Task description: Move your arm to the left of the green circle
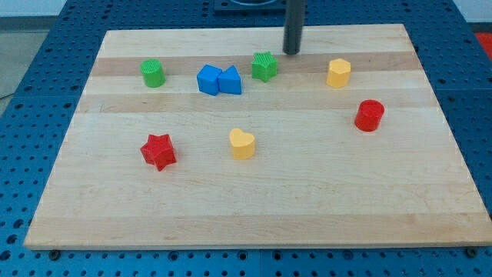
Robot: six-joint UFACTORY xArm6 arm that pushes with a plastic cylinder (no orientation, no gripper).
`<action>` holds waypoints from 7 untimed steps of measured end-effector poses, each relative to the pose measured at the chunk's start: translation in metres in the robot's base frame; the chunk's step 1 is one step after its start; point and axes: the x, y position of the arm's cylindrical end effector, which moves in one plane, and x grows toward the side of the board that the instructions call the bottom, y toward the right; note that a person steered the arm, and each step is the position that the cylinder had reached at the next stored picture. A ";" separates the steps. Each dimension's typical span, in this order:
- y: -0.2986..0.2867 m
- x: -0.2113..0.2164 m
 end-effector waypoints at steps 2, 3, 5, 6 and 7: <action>-0.041 0.042; -0.043 0.052; -0.036 -0.015; -0.090 -0.068; -0.111 -0.068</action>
